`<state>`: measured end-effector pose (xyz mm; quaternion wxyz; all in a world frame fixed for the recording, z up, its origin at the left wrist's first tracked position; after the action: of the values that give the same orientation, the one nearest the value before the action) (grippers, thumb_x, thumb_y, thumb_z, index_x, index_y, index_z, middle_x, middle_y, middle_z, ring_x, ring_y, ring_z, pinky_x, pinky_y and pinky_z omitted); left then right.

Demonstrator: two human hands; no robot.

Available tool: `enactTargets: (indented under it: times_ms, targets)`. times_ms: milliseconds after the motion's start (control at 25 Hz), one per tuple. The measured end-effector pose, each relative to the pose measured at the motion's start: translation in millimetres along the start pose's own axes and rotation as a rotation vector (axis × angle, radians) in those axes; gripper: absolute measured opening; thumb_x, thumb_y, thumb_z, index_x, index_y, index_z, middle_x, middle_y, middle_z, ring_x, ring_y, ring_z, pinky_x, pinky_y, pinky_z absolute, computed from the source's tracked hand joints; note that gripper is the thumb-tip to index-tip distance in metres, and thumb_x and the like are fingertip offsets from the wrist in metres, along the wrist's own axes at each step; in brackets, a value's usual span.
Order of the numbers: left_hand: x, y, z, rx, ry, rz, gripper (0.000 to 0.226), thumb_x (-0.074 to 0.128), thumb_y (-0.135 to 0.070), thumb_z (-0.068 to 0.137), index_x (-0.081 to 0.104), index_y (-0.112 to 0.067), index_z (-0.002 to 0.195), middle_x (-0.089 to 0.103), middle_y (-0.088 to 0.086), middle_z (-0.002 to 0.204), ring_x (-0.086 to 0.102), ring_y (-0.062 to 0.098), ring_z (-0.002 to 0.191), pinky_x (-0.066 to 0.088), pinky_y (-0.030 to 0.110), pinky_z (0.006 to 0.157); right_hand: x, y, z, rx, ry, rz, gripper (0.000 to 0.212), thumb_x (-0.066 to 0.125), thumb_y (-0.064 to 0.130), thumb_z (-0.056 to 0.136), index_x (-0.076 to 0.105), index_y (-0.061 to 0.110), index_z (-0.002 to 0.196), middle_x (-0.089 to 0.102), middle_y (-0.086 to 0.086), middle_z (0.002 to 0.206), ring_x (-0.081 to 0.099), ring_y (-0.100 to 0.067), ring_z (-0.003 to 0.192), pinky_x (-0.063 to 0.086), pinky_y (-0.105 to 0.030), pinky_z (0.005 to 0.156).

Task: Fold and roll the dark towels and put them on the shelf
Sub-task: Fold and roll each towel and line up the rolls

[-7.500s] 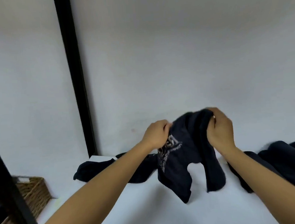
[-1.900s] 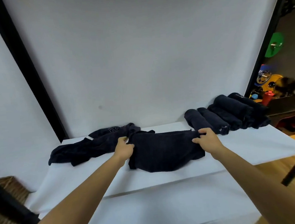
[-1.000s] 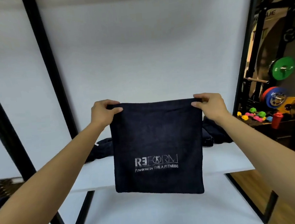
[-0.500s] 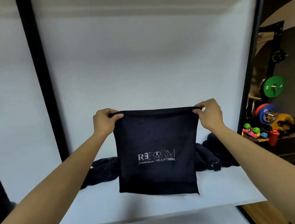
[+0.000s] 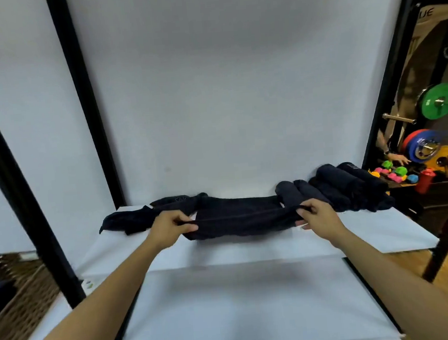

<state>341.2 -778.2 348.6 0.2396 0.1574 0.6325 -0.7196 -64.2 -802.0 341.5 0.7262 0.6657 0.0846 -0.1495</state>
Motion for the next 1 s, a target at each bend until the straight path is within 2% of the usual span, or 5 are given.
enactTargets:
  times_ms: [200, 480, 720, 840, 1000]
  targets:
    - [20.3, 27.9, -49.3, -0.138, 0.198, 0.036, 0.020, 0.080, -0.024, 0.081, 0.064, -0.012, 0.081, 0.071, 0.008, 0.083, 0.065, 0.024, 0.052, 0.042, 0.026, 0.045, -7.9, -35.2, -48.0, 0.065, 0.018, -0.201, 0.016, 0.059, 0.025, 0.096, 0.062, 0.010, 0.091, 0.070, -0.013, 0.068, 0.069, -0.025, 0.060, 0.043, -0.029, 0.055]
    - [18.2, 13.2, -33.3, -0.126, 0.081, -0.065, 0.009, 0.072, -0.011, 0.089, 0.067, -0.005, 0.093, 0.069, 0.013, 0.096, 0.073, 0.030, 0.068, 0.061, 0.036, 0.061, -10.6, -19.1, -37.0, 0.018, -0.034, -0.149, 0.011, 0.065, 0.021, 0.093, 0.067, 0.010, 0.097, 0.064, -0.006, 0.081, 0.069, -0.024, 0.066, 0.049, -0.028, 0.054]
    - [18.2, 12.5, 41.9, -0.140, -0.047, -0.108, 0.008, 0.071, -0.009, 0.089, 0.068, -0.008, 0.096, 0.072, 0.011, 0.086, 0.074, 0.024, 0.069, 0.062, 0.039, 0.070, -7.5, -0.9, 35.7, 0.069, -0.165, -0.217, 0.013, 0.070, 0.021, 0.089, 0.072, 0.009, 0.092, 0.063, -0.004, 0.063, 0.057, -0.018, 0.054, 0.049, -0.027, 0.057]
    - [20.2, 7.0, 86.6, -0.137, -0.124, -0.089, 0.033, 0.069, -0.014, 0.090, 0.061, -0.006, 0.121, 0.068, 0.006, 0.107, 0.070, 0.025, 0.092, 0.057, 0.041, 0.089, 0.0, 11.9, 72.1, 0.132, -0.225, -0.101, 0.021, 0.065, 0.017, 0.092, 0.066, 0.006, 0.111, 0.071, -0.009, 0.078, 0.065, -0.020, 0.058, 0.057, -0.032, 0.056]
    - [62.3, 30.5, 121.3, -0.214, 0.017, 0.229, 0.067, 0.071, -0.041, 0.085, 0.045, -0.014, 0.141, 0.040, 0.011, 0.144, 0.042, 0.031, 0.133, 0.038, 0.042, 0.111, 37.3, -15.2, 113.1, 0.175, -0.158, -0.346, 0.044, 0.068, 0.024, 0.086, 0.057, 0.014, 0.127, 0.072, -0.005, 0.083, 0.071, -0.021, 0.072, 0.058, -0.033, 0.064]
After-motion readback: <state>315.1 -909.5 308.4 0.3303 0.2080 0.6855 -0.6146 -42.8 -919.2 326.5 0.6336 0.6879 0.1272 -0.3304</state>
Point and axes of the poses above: each hand's wrist, its own z-axis towards the middle knuckle, its own x-axis out of the palm, y = z × x, the point moved 7 cm from there along z, towards the middle knuckle
